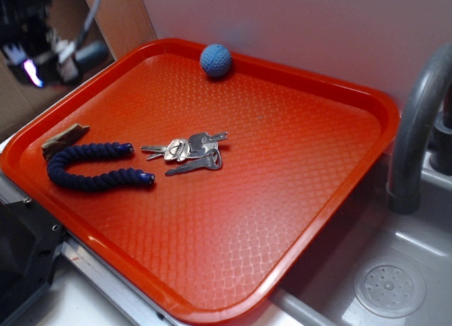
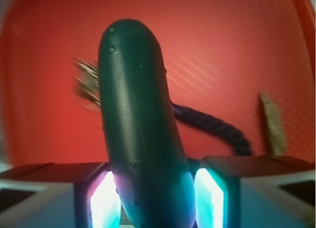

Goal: Grab the plastic pickle.

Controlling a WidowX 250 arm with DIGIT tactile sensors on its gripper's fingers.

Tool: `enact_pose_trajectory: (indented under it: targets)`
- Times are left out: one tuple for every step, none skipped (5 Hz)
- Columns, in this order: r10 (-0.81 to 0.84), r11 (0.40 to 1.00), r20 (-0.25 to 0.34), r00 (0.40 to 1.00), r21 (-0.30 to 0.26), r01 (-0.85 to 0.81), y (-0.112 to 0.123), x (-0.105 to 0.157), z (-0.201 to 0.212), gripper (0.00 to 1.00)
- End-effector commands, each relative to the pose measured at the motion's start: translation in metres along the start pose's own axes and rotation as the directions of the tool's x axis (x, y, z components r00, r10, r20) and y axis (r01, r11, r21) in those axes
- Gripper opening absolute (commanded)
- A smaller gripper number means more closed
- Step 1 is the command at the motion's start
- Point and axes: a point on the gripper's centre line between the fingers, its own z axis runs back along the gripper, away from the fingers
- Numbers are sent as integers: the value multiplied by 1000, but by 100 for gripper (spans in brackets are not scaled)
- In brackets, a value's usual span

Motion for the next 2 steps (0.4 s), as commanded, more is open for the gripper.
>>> enact_pose_trajectory:
  targets:
    - [-12, 1000, 17, 1000, 5, 12, -61, 34, 43, 0]
    - [-99, 994, -5, 995, 34, 100, -87, 21, 28, 0]
